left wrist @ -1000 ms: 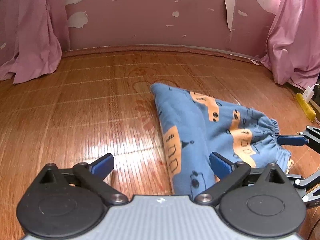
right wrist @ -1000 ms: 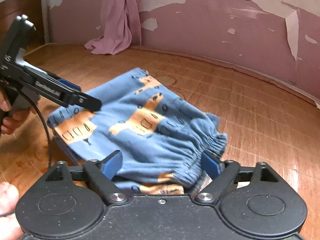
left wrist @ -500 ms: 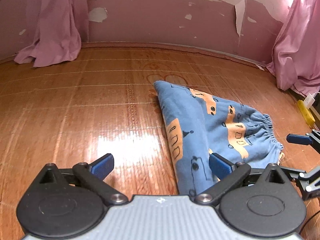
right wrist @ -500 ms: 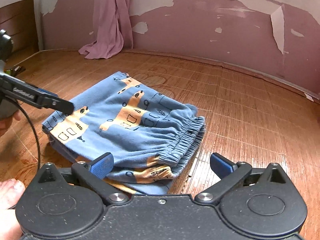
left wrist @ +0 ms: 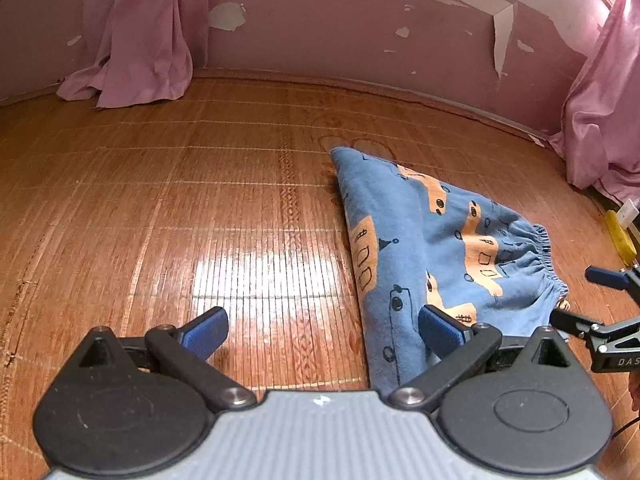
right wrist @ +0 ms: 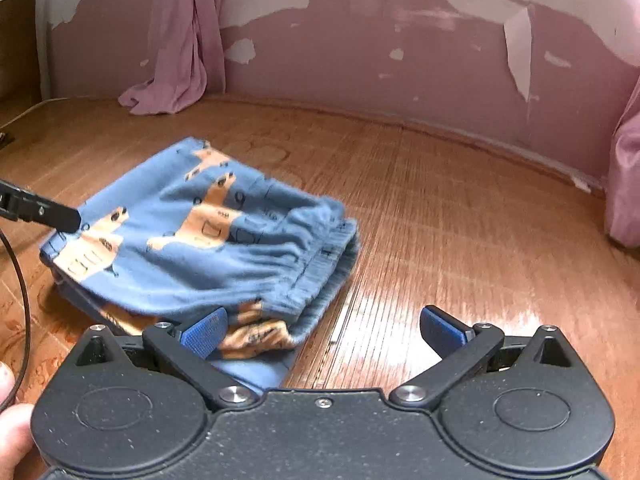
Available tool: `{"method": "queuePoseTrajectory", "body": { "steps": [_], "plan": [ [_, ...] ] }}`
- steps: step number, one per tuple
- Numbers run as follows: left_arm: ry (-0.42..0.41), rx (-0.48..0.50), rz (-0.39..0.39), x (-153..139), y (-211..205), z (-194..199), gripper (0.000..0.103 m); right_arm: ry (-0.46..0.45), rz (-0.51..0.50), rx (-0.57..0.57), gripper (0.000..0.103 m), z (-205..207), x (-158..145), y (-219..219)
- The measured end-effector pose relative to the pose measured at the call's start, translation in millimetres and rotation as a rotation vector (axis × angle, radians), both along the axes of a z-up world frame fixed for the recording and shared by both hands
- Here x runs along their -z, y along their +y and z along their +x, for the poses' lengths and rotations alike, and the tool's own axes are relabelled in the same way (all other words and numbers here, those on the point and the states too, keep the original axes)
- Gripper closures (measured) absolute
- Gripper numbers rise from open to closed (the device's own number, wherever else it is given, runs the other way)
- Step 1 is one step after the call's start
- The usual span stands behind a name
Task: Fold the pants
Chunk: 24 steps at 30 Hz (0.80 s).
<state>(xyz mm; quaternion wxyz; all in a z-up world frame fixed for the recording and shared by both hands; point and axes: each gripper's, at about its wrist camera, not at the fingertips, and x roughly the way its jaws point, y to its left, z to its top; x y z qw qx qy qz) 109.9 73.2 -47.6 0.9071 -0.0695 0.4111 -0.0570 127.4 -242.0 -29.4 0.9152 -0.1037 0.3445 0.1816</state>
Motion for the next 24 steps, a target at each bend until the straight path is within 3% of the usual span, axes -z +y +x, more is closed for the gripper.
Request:
{"method": "queuePoseTrajectory", "body": {
  "steps": [10,17,24],
  "plan": [
    [0.057,-0.028,-0.097,-12,-5,-13,0.0,0.011,0.051,-0.03,0.001,-2,-11,0],
    [0.066,0.014,-0.094,-12,-17,-10,0.0,0.028,0.068,0.0,0.001,4,-8,-7],
    [0.094,-0.012,-0.185,-1,-14,1,0.0,0.039,0.115,-0.048,0.001,24,-16,-15]
  ]
}}
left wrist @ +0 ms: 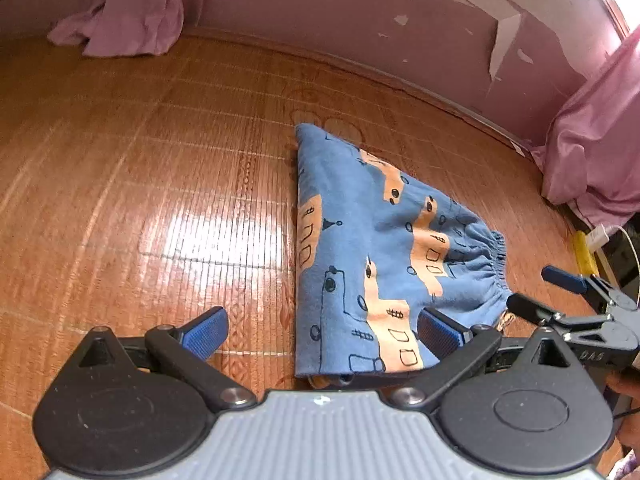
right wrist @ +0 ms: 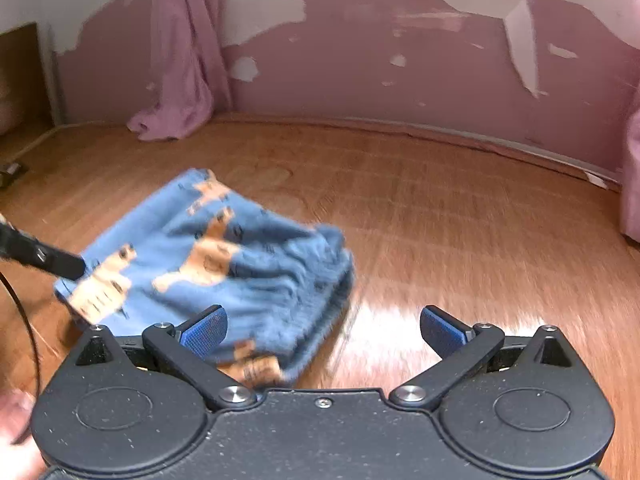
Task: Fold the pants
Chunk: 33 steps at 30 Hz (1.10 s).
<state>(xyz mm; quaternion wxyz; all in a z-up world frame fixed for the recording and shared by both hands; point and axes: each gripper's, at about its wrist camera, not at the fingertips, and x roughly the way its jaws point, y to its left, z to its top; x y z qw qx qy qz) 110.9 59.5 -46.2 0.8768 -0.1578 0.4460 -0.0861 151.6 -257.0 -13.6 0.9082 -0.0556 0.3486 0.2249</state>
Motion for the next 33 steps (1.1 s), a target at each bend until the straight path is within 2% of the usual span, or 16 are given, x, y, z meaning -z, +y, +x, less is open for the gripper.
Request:
{"method": "queuePoseTrajectory", "body": {
  "steps": [6,9,13,17,25,26,28,29,33],
  "plan": [
    [-0.021,-0.003,-0.067,10,7,0,0.0,0.042,0.121,-0.2,0.001,48,-1,4],
    [-0.032,-0.031,-0.118,14,11,-3,0.0,0.083,0.159,-0.249,0.001,75,8,7],
    [-0.039,-0.047,-0.146,16,12,-8,0.0,0.148,0.21,-0.299,0.001,98,22,5],
    [-0.049,-0.034,-0.137,19,9,-14,0.0,0.182,0.247,-0.326,0.001,109,33,1],
    [-0.07,-0.036,-0.17,20,9,-18,0.001,0.202,0.363,-0.287,0.002,119,41,-11],
    [-0.077,-0.036,-0.177,19,9,-18,0.001,0.202,0.369,-0.28,0.003,119,41,-11],
    [-0.092,-0.03,-0.183,18,9,-20,0.006,0.195,0.356,-0.269,0.015,119,41,-11],
    [-0.099,-0.029,-0.18,17,9,-21,0.007,0.186,0.34,-0.262,0.018,117,41,-10],
    [-0.106,-0.03,-0.183,15,7,-22,0.027,0.154,0.283,-0.242,0.035,112,41,-3]
  ]
}}
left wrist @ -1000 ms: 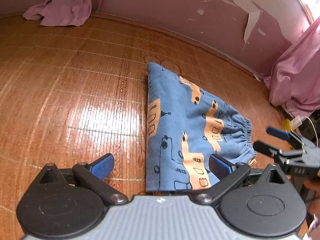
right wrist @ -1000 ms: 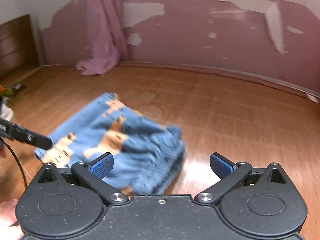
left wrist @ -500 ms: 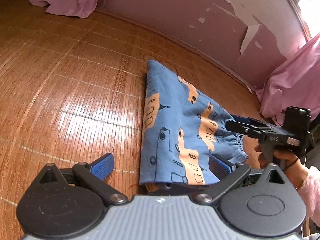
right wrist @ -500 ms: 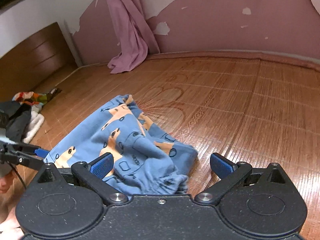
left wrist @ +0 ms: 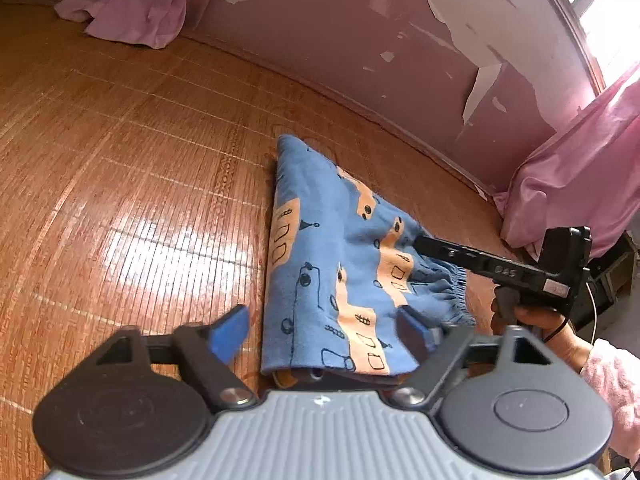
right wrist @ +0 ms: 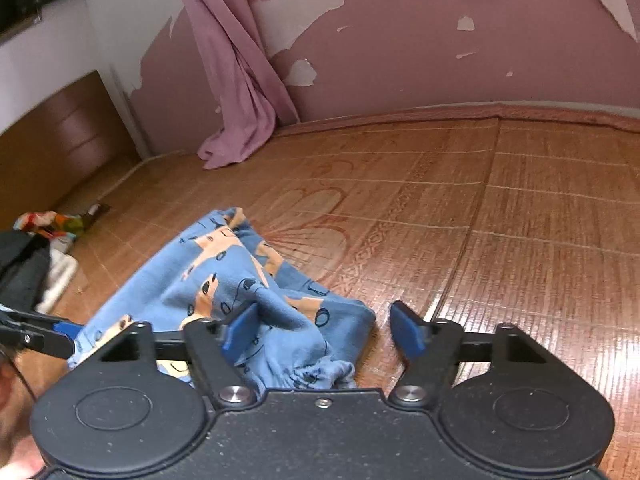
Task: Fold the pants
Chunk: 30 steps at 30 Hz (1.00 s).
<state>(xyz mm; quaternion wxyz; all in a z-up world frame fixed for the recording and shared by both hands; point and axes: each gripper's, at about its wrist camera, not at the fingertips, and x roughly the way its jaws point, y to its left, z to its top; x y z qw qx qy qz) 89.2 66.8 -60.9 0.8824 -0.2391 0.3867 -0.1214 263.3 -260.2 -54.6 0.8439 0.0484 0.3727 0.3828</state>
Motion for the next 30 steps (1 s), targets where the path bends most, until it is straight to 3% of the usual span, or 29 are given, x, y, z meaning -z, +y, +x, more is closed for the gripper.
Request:
{"method": "queuePoseTrajectory", "body": {
  "steps": [2,4,7,12,21,30],
  "plan": [
    [0.016,-0.005,0.002,1,0,1,0.039,-0.013,-0.04,0.003,0.042,-4,-2,6],
    [0.039,-0.015,0.022,2,-1,4,0.057,-0.027,-0.074,0.011,0.05,-8,-4,10],
    [0.062,-0.026,0.03,4,-1,6,0.066,-0.036,-0.081,0.035,0.064,-13,-6,13],
    [0.078,-0.025,0.073,-3,-5,8,0.078,-0.072,-0.1,0.063,0.078,-25,-9,21],
    [0.079,0.002,0.131,-16,-16,11,0.084,-0.18,-0.157,0.082,0.089,-41,-25,30],
    [-0.045,0.103,0.227,-52,-30,50,0.086,-0.326,-0.225,0.067,0.092,-22,-60,26]
  ]
}}
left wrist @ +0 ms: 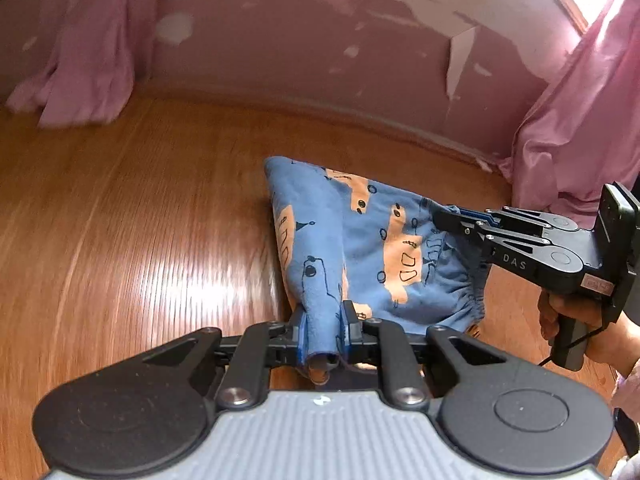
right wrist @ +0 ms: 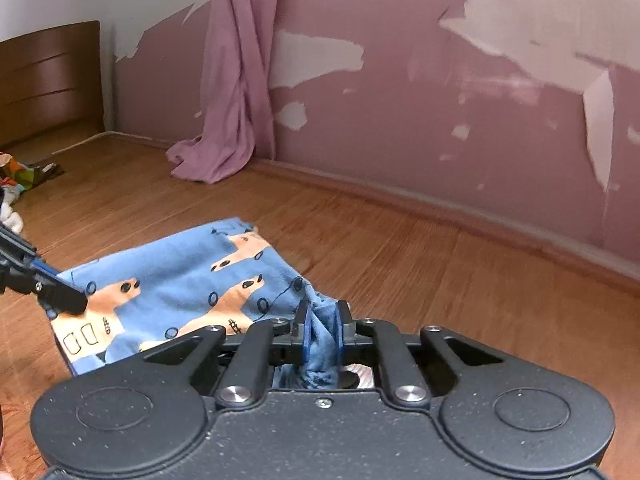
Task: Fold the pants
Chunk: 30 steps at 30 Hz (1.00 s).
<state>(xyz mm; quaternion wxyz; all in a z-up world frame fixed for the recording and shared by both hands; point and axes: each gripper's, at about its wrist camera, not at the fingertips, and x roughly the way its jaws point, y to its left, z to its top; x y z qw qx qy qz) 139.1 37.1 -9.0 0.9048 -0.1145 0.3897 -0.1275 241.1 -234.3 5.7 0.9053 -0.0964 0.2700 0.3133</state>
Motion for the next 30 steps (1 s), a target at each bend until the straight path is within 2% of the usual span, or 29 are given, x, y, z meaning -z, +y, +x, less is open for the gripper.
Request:
{"method": "queuePoseTrajectory", "body": {
  "steps": [4,7,12,16,19,26,30],
  "plan": [
    [-0.059,0.023,0.003,-16,-7,25,0.086,-0.045,-0.006,0.024,0.092,23,-19,-5],
    [-0.082,0.031,-0.027,-25,-12,45,0.086,-0.079,-0.021,0.037,0.092,46,-34,-6],
    [-0.087,0.023,-0.095,-27,-14,78,0.086,-0.119,-0.093,0.02,0.092,87,-56,1],
    [-0.079,0.007,-0.131,-21,-12,101,0.086,-0.131,-0.162,-0.011,0.092,114,-60,12],
    [-0.059,-0.011,-0.149,-6,-8,116,0.086,-0.097,-0.197,-0.019,0.092,133,-47,21],
    [0.052,-0.075,-0.149,44,11,132,0.086,0.03,-0.213,-0.002,0.092,154,16,39],
    [0.054,-0.079,-0.151,50,19,126,0.085,0.049,-0.193,0.018,0.091,155,29,39]
  ]
}}
